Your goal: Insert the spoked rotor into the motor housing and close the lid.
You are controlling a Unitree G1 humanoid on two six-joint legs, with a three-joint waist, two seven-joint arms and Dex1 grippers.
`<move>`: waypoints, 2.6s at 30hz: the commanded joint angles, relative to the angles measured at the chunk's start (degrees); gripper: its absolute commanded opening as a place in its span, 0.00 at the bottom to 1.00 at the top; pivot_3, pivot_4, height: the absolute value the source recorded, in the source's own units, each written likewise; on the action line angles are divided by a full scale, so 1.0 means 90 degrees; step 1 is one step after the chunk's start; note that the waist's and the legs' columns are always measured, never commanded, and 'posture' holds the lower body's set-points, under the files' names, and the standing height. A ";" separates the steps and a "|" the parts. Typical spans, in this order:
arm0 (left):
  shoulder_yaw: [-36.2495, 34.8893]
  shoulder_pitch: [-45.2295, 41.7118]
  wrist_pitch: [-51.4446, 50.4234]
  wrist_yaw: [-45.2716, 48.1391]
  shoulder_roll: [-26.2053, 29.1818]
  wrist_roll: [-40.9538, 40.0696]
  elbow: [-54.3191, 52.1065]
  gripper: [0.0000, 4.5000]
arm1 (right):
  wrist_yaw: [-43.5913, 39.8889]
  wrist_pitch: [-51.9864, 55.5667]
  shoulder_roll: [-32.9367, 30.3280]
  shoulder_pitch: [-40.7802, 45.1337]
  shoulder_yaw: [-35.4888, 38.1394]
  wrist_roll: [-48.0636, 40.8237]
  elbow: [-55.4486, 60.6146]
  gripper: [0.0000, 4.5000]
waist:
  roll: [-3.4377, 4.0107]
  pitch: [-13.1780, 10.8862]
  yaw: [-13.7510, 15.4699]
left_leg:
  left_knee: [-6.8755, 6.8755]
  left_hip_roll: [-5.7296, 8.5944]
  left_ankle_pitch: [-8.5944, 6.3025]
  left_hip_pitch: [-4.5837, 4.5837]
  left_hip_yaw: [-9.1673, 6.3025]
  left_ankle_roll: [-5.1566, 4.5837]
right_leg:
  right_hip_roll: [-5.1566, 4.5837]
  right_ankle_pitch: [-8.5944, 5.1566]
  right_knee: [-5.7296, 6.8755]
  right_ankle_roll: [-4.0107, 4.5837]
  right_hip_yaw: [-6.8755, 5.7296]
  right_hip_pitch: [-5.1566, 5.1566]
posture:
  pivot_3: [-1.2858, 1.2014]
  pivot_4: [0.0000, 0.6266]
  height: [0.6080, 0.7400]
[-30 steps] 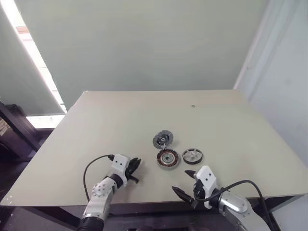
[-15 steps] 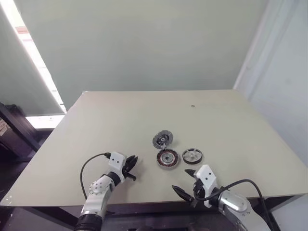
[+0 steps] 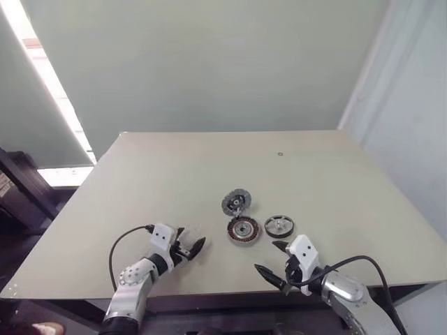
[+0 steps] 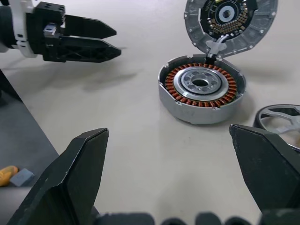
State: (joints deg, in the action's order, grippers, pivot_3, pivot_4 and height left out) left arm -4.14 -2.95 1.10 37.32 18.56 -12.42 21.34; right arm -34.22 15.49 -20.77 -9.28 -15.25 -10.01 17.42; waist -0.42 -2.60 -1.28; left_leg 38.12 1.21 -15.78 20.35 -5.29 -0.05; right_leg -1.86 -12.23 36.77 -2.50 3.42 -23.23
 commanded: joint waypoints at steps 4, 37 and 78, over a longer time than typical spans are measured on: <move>-0.0186 0.0108 -0.0046 0.0065 0.0041 -0.0251 -0.0680 0.99 | -0.0099 -0.0117 -0.0030 0.0233 0.0236 -0.0120 0.0024 1.00 | 0.0000 0.0000 0.0000 | 0.0000 0.0000 0.0000 0.0000 0.0000 0.0000 | 0.0000 0.0000 0.0001 0.0000 0.0000 -0.0001 | 0.52 0.00 1.00; -0.0068 0.1076 -0.1306 0.0513 0.0244 -0.0869 -0.2583 0.99 | -0.0475 -0.0011 -0.0129 0.0497 0.0740 -0.0495 -0.0175 1.00 | 0.0003 -0.0001 -0.0014 | -0.0001 -0.0002 0.0000 -0.0006 0.0010 0.0000 | 0.0001 -0.0001 0.0002 0.0003 0.0008 0.0001 | 0.52 0.00 1.00; 0.0156 0.0894 -0.1246 0.0633 0.0108 -0.0759 -0.2411 0.99 | -0.0420 -0.0051 -0.0134 0.0425 0.0704 -0.0426 -0.0125 1.00 | 0.0005 -0.0001 -0.0023 | 0.0001 -0.0001 0.0000 -0.0003 0.0011 0.0000 | 0.0001 -0.0001 0.0002 0.0003 0.0009 -0.0001 | 0.52 0.00 1.00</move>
State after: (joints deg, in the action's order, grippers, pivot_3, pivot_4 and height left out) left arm -2.69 6.25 -10.56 42.52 18.76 -18.97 0.58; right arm -38.27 15.98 -22.10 -5.66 -9.53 -13.40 14.04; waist -0.38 -2.61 -1.49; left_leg 38.13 1.20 -15.78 20.32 -5.19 -0.05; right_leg -1.85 -12.24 36.79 -2.47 3.51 -23.24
